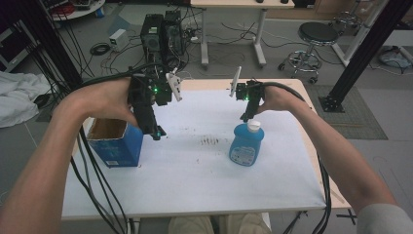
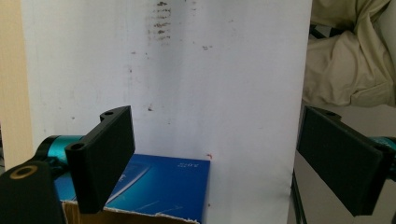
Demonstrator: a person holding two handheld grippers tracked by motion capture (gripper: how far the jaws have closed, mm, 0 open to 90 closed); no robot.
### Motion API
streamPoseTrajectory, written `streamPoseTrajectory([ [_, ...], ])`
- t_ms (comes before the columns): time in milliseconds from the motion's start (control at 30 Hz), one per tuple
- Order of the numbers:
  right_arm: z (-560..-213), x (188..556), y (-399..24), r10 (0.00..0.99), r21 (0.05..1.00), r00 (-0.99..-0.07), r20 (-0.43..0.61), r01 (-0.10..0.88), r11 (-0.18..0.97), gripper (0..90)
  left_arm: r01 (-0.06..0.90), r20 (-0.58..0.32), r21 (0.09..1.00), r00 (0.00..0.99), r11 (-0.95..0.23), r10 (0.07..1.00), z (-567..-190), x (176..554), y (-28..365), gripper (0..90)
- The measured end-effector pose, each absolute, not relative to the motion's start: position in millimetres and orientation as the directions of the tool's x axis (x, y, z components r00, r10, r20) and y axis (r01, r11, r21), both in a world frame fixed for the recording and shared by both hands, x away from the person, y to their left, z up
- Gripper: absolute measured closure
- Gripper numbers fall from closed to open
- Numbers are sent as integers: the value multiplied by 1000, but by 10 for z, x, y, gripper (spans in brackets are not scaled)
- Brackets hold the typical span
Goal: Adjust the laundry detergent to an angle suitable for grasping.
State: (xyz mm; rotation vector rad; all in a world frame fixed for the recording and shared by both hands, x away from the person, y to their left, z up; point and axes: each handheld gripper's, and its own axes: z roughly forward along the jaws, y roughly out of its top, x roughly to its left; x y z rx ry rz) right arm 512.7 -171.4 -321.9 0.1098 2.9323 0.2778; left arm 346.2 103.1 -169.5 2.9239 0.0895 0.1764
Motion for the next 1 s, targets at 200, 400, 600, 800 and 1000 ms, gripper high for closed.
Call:
streamPoseTrajectory([
  [200, -3194, 5124, -1759, 104, 200, -978, -181, 67, 978, 117, 38, 118, 218, 991, -975, 65, -1688, 3475, 1001, 114],
  [400, -3176, 5128, -1798, 110, 197, -975, -193, 71, 978, 117, 34, 113, 212, 992, -977, 59, -1713, 3519, 959, 114],
  [600, -3159, 5110, -1794, 108, 198, -975, -195, 68, 978, 117, 28, 104, 206, 993, -978, 50, -1721, 3532, 927, 114],
  [800, -3176, 5119, -1825, 113, 197, -974, -195, 74, 978, 116, 21, 101, 207, 994, -978, 43, -1750, 3571, 899, 114],
  [1000, -3172, 5118, -1843, 113, 194, -974, -197, 74, 978, 117, 19, 95, 205, 995, -979, 39, -1769, 3560, 890, 114],
])
